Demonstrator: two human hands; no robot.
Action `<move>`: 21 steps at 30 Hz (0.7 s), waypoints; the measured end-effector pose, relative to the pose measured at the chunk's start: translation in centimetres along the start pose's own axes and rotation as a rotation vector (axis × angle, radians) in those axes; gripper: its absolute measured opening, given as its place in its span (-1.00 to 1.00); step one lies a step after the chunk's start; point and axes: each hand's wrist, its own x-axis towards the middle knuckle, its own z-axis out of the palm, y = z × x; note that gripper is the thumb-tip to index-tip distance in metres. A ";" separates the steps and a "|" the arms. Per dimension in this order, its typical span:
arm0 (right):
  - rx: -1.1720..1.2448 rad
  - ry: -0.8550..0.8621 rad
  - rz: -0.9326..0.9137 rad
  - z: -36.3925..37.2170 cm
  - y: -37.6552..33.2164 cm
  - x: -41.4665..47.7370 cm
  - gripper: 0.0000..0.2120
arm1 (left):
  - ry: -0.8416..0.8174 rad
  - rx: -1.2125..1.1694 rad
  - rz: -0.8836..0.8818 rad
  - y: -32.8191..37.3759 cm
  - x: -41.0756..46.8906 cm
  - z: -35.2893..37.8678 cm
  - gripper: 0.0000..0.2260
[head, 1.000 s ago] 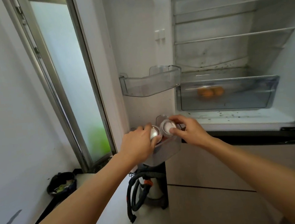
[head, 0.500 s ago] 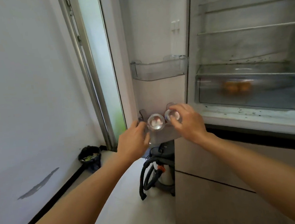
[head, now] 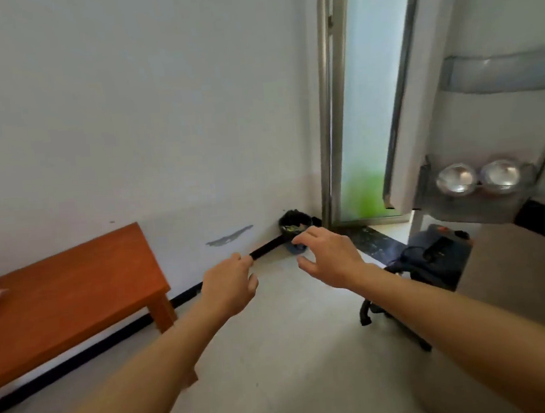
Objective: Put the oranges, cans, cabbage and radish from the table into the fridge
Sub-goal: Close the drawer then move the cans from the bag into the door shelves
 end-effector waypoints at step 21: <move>0.210 -0.284 -0.486 23.9 -48.5 14.8 -0.66 | -0.085 0.181 -0.616 -47.3 -28.0 -6.3 -0.79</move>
